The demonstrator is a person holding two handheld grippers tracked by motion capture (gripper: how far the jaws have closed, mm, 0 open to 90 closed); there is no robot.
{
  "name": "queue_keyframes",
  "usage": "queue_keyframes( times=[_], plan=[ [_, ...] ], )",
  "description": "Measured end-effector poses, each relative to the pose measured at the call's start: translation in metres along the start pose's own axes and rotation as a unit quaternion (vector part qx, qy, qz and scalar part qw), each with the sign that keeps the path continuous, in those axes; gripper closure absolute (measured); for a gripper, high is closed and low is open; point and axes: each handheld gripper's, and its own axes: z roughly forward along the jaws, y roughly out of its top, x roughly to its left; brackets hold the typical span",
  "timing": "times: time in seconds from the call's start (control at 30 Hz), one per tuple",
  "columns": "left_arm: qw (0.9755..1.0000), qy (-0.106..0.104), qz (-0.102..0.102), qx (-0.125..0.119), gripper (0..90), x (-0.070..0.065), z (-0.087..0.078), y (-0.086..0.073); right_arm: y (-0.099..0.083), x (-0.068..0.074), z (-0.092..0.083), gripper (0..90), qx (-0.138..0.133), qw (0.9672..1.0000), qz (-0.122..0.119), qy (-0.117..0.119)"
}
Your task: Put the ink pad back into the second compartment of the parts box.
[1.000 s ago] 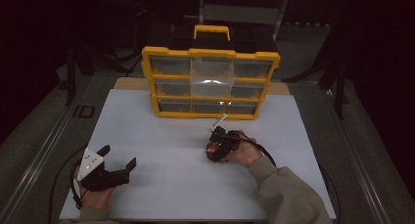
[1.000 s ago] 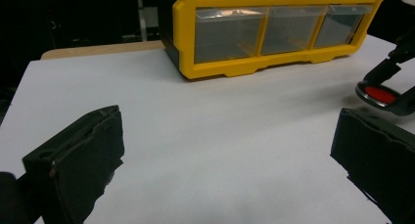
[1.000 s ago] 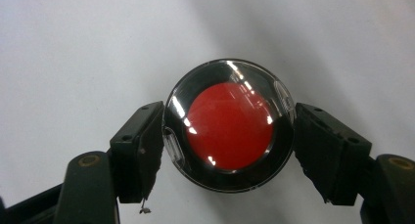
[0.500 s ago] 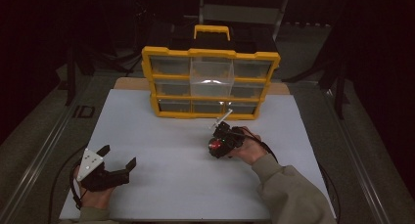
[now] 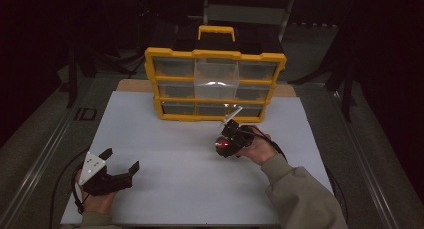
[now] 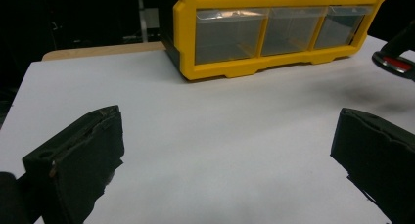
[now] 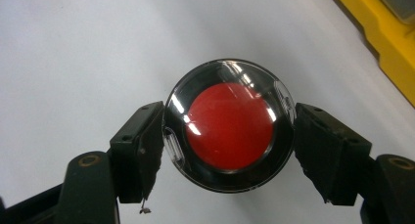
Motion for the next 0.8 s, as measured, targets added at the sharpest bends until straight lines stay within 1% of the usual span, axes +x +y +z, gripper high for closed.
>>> queue_keyframes(
  times=[0.43, 0.8],
  plan=[
    [1.0, 0.002, 0.001, -0.003, 0.0, 0.0, -0.001, 0.0, 0.001, -0.007, -0.011, 29.9, -0.006, 0.9999, 0.009, -0.001],
    [1.0, 0.002, 0.001, -0.003, 0.0, 0.0, -0.001, 0.0, 0.002, -0.016, -0.025, 29.9, -0.016, 0.9996, 0.02, -0.007]
  ],
)
